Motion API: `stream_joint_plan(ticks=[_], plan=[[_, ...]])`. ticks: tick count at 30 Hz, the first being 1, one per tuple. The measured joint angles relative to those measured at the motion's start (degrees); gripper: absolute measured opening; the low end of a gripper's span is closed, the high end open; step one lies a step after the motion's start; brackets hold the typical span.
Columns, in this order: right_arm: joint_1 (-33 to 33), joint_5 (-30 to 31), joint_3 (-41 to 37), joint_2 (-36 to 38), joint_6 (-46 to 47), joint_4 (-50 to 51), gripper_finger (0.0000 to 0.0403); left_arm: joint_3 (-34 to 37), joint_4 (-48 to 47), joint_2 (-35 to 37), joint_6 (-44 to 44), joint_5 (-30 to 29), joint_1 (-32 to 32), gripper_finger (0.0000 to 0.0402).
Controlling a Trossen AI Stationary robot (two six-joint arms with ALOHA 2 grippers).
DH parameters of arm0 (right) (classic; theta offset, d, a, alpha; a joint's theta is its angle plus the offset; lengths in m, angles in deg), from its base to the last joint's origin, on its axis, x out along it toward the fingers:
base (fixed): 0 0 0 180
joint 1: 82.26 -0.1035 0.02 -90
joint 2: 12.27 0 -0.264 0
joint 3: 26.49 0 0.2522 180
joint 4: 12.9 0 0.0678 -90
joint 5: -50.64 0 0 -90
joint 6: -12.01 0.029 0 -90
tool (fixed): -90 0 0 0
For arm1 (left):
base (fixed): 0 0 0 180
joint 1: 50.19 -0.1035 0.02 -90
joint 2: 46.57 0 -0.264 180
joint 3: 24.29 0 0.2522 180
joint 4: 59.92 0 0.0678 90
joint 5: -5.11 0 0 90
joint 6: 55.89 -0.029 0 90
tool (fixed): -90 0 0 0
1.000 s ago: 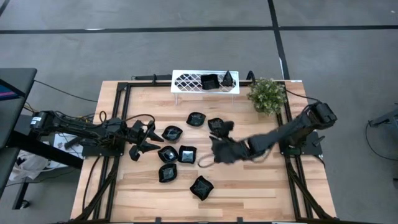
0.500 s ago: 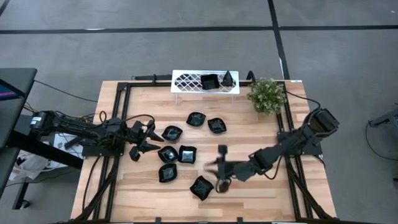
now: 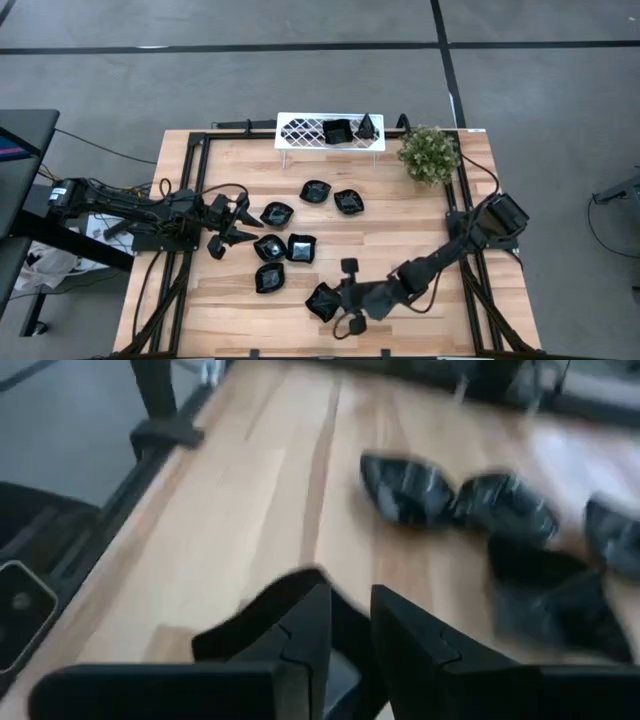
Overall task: Pick & Place Mini shaped plates
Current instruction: Stack the bottom distorted square plate on top of the distorted square plates on the shelf
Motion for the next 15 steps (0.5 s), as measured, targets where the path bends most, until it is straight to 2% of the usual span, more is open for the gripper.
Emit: stream_joint_plan(ticks=[4, 8, 15], plan=[[-0.6, 2.7, 3.2, -0.4, 8.6, 10.2, 0.007, 0.0, 0.4, 0.0, 0.0, 0.0, 0.0, 0.0163], [-0.7, 7.3, 3.7, -0.4, 13.3, 13.2, 0.0074, 0.0, 0.9, 0.0, 0.0, 0.0, 0.0, 0.0163], [-0.7, 5.7, 3.6, -0.4, 14.2, 14.0, 0.0117, 0.0, 1.0, 0.0, 0.0, 0.0, 0.0, 0.0163]])
